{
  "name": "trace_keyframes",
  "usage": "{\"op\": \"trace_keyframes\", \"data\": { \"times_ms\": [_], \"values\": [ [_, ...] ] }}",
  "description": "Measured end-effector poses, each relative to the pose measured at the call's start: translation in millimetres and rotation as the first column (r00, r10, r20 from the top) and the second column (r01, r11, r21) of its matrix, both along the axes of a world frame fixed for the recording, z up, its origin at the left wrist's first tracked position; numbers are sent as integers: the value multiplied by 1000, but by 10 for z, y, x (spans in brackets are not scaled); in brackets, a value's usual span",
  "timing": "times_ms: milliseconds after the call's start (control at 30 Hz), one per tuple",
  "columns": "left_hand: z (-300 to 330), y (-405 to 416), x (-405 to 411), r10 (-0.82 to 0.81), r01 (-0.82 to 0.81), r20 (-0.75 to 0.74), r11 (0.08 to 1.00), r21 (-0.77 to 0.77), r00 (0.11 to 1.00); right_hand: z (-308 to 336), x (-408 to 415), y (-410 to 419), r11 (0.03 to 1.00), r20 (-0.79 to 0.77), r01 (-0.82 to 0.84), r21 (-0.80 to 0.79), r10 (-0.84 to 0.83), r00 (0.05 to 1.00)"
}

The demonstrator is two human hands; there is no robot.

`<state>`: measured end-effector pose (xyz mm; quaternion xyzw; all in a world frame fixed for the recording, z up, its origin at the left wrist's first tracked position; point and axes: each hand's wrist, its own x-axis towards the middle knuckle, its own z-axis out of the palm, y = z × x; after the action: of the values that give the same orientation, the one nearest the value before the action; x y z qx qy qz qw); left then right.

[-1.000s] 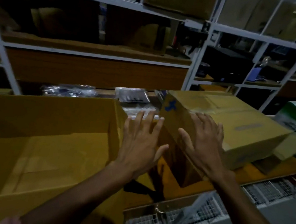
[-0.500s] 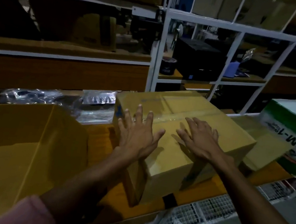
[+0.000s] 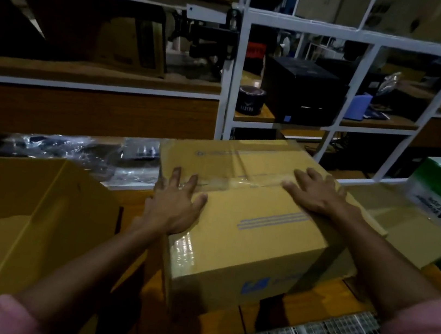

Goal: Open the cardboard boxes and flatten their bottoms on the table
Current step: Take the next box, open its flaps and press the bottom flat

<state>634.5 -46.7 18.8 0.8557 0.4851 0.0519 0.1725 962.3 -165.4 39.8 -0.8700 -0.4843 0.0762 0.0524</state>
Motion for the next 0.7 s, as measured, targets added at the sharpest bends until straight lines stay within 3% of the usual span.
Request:
{"op": "trace_keyframes", "data": {
  "times_ms": [167,400,633,700],
  "values": [
    [66,74,43,-2,2,-18,1000,31,1000,-15,374,196,1000,-7,-4,28,4,1000],
    [63,335,6,84,-86,51,995,41,995,-84,190,168,995,23,-58,86,56,998],
    [134,609,-255,212,-204,80,975,-93,974,-67,-87,161,995,-62,-36,88,42,997],
    [106,600,-333,212,-202,147,976,-79,966,19,-184,96,990,-106,-26,140,42,993]
  ]
}}
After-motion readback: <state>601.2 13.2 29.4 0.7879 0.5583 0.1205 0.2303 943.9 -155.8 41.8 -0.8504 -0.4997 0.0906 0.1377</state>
